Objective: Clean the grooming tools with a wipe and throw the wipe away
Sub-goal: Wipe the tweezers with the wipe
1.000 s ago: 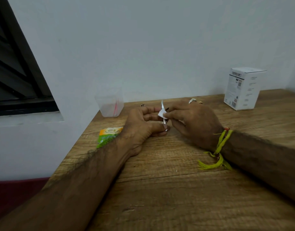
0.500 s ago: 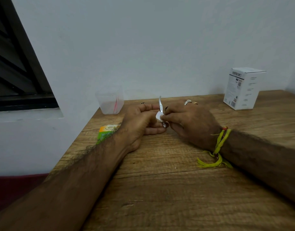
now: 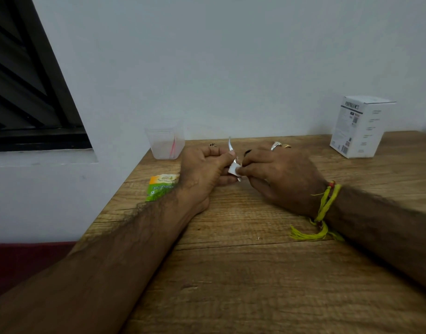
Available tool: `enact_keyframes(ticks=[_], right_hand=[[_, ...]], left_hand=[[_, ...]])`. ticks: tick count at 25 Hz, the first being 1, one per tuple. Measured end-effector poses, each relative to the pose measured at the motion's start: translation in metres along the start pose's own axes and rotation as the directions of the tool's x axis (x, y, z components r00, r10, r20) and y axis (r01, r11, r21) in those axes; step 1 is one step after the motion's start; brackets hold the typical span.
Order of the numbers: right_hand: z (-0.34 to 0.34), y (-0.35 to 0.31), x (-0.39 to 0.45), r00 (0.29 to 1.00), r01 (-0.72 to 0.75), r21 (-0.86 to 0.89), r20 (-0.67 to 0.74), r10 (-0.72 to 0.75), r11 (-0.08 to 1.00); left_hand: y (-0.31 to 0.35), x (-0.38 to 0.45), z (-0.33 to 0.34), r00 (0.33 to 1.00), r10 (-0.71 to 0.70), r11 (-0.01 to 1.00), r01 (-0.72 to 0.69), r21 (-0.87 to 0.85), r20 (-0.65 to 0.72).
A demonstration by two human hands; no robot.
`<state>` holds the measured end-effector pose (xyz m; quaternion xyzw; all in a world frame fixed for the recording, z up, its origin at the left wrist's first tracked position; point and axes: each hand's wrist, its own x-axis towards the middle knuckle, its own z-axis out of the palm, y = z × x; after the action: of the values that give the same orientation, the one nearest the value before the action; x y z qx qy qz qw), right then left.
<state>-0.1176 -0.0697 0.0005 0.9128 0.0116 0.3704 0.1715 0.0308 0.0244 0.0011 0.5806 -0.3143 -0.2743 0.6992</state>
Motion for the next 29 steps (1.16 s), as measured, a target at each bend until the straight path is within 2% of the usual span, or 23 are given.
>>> enact_keyframes(ticks=[9,16,18,20,22,26,29], right_hand=[[-0.001,-0.001,0.001,0.989,0.021,-0.025,0.147,-0.017,0.999],[-0.004,-0.003,-0.001,0.992,0.019,0.004,0.127,-0.019,1.000],[-0.005,-0.001,-0.003,0.994,-0.109,0.096,0.000,0.109,0.989],[-0.003,0.002,-0.003,0.915,-0.327,0.311,-0.130,0.381,0.893],[0.000,-0.001,0.000,0.810,-0.473,0.446,-0.118,0.574,0.760],[0.004,-0.001,0.004,0.732,-0.592,0.482,-0.014,0.682,0.646],[0.006,0.002,0.004,0.620,-0.633,0.577,-0.022,0.785,0.516]], left_hand=[[0.002,-0.001,0.000,1.000,0.002,1.000,-0.002,0.014,-0.015],[0.008,-0.005,0.000,0.998,-0.050,0.993,0.047,-0.113,-0.025],[0.008,-0.004,-0.001,0.998,-0.065,0.989,0.061,-0.133,-0.023],[0.008,-0.003,-0.002,0.998,-0.069,0.988,0.068,-0.137,-0.004],[0.008,-0.004,-0.003,0.998,-0.066,0.990,0.068,-0.124,0.021],[0.007,-0.008,0.000,0.998,-0.038,0.993,0.043,-0.108,0.044],[0.006,-0.011,0.004,0.998,-0.023,0.998,0.027,-0.061,0.065]])
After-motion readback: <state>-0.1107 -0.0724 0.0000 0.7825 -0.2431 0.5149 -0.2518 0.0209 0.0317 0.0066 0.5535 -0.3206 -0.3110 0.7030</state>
